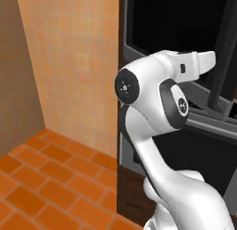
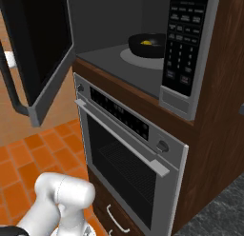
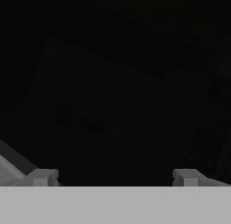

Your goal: Pick the lemon from the sink and place it in the bowl. Then pick the bowl and place it in the microwave. Then close the microwave door and press the start button.

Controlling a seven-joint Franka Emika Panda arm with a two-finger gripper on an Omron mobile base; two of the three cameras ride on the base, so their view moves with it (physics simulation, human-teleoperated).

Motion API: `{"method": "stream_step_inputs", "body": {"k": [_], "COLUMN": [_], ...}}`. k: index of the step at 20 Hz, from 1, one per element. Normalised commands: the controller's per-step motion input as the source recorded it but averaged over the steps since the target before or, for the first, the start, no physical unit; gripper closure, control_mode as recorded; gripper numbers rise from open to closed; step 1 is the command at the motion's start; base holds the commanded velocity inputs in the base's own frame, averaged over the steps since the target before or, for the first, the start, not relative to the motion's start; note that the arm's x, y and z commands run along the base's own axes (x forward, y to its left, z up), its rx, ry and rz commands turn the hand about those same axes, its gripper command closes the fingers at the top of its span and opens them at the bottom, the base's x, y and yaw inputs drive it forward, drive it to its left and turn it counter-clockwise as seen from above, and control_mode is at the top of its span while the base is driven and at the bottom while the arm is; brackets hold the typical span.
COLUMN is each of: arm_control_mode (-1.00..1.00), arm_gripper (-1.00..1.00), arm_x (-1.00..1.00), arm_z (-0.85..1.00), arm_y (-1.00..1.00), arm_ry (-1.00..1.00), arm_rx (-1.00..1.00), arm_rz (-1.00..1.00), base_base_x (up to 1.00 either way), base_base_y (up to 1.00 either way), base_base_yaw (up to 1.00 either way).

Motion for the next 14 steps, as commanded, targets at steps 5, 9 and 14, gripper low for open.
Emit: {"method": "stream_step_inputs", "body": {"k": [5, 9, 14], "arm_control_mode": [-1.00, -1.00, -1.00], "arm_gripper": [-1.00, -1.00, -1.00], "arm_x": [0.53, 0.54, 0.43], "arm_z": [0.00, 0.00, 0.00], "arm_y": [-0.66, -0.42, -0.55], "arm_ry": [0.00, -0.02, -0.09], "arm_rx": [0.13, 0.07, 0.08], "arm_rz": [0.14, 0.12, 0.09], "base_base_x": [0.00, 0.00, 0.00], "base_base_y": [0.00, 0.00, 0.00], "base_base_yaw": [0.00, 0.00, 0.00]}}
